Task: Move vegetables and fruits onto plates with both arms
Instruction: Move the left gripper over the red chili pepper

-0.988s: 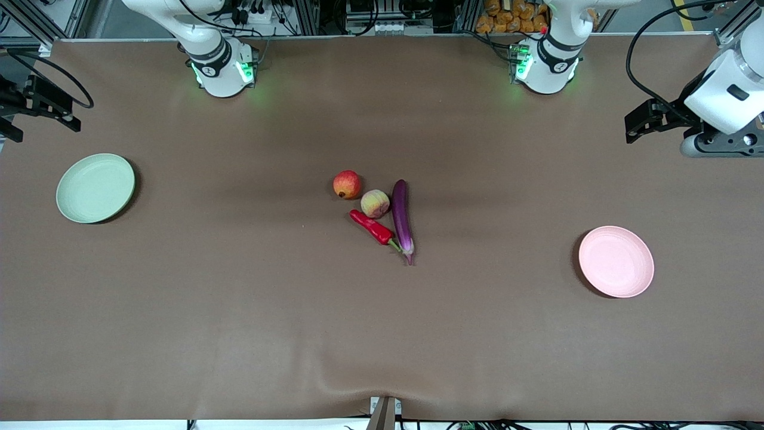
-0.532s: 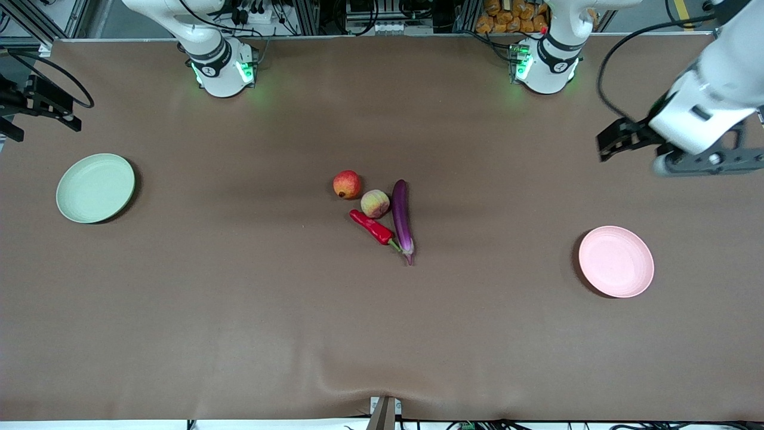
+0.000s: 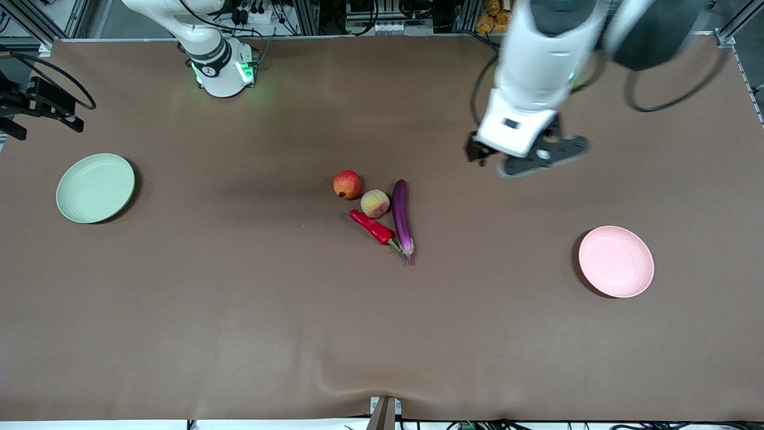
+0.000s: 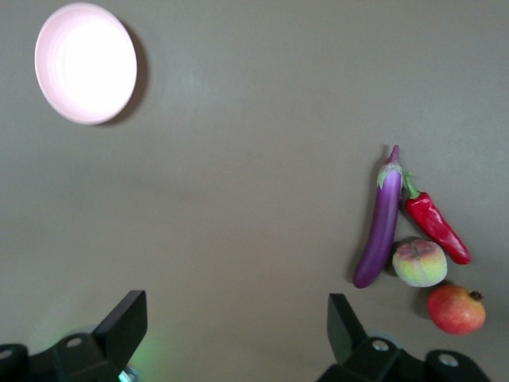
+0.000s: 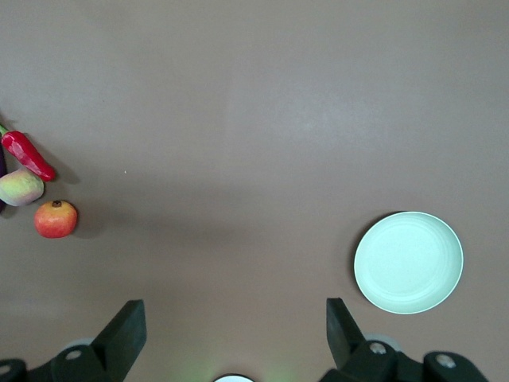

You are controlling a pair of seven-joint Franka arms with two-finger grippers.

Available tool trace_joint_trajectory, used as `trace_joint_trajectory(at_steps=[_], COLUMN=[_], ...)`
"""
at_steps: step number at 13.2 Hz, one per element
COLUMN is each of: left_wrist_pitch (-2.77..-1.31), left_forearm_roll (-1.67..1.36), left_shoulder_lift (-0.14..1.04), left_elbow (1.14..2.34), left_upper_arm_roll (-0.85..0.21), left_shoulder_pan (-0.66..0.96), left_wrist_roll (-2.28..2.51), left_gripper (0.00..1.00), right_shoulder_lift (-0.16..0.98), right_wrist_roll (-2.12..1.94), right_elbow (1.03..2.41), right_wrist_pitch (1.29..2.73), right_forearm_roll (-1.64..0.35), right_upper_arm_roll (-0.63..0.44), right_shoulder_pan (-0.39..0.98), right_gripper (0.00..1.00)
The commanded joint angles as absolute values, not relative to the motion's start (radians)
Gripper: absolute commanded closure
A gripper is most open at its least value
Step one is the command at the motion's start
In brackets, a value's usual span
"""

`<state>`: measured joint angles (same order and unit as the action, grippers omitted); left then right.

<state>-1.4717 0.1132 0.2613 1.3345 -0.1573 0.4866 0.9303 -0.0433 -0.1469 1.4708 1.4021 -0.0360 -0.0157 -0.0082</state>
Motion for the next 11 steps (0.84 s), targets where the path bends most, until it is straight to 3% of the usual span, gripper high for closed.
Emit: trace_joint_trajectory(at_steps=[1,11], left_wrist_pitch=[-1.468,-1.833], left_forearm_roll=[0.102,0.034], left_shoulder_lift=[0.291,0.561], left_elbow=[1.304,1.308], left_upper_arm_roll=[-0.161,-0.166], left_shoulder_pan=[0.521,0.655], left_wrist_roll=[1.02,1.282], left_gripper=[0.0,0.0], right_shoulder_lift=[-0.037,-0.037], right_wrist_roll=[-0.129,-0.13], right_elbow=[1.454,1.454], right_wrist_pitch=[1.388,1.387], right_forearm_roll=[-0.051,-0.051], right_upper_arm_roll=[-0.017,-0.017], right_shoulder_pan=[-0.009,-0.009], right_gripper=[0.0,0.0])
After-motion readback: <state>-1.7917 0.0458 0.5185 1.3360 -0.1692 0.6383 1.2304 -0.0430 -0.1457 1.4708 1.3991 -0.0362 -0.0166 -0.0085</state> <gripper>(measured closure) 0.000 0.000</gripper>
